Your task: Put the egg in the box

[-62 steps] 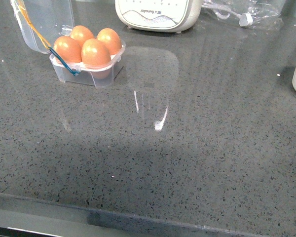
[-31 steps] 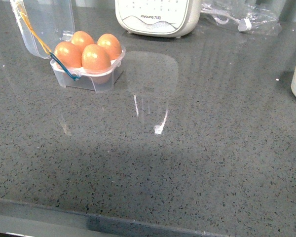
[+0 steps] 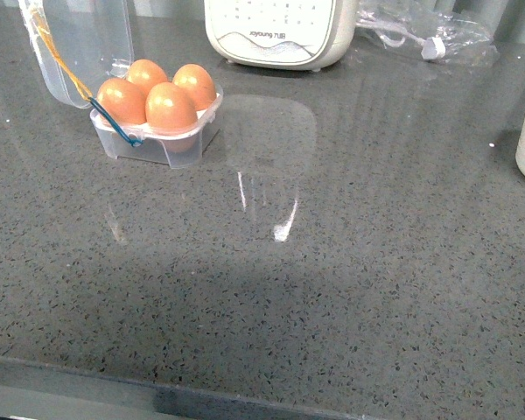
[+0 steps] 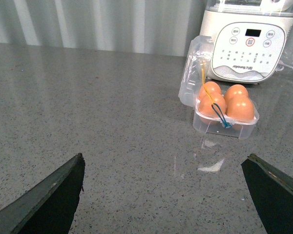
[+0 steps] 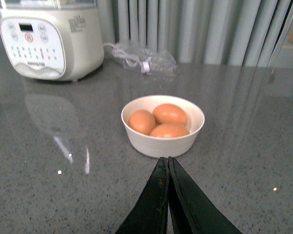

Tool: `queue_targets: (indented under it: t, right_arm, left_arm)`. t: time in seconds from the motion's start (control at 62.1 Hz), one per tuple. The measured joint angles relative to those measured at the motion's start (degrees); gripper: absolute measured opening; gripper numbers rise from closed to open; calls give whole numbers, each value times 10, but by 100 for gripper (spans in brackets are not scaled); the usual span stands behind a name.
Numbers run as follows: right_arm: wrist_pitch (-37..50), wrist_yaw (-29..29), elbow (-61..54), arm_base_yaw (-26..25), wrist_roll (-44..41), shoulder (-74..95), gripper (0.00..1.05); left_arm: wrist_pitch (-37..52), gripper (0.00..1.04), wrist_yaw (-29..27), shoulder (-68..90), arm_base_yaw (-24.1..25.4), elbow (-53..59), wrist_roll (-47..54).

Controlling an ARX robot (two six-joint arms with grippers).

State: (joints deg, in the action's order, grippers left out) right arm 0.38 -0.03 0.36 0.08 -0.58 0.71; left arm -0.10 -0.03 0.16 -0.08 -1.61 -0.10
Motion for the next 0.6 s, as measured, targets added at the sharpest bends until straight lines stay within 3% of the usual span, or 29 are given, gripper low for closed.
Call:
queue_targets:
  t: [0.29, 0.596]
  right_arm:
    - [-3, 0, 0, 0, 0, -4, 4]
    - [-3, 0, 0, 0, 0, -5, 70]
  left_arm:
    - [0, 98, 0, 0, 0, 0, 0]
    - [0, 98, 0, 0, 0, 0, 0]
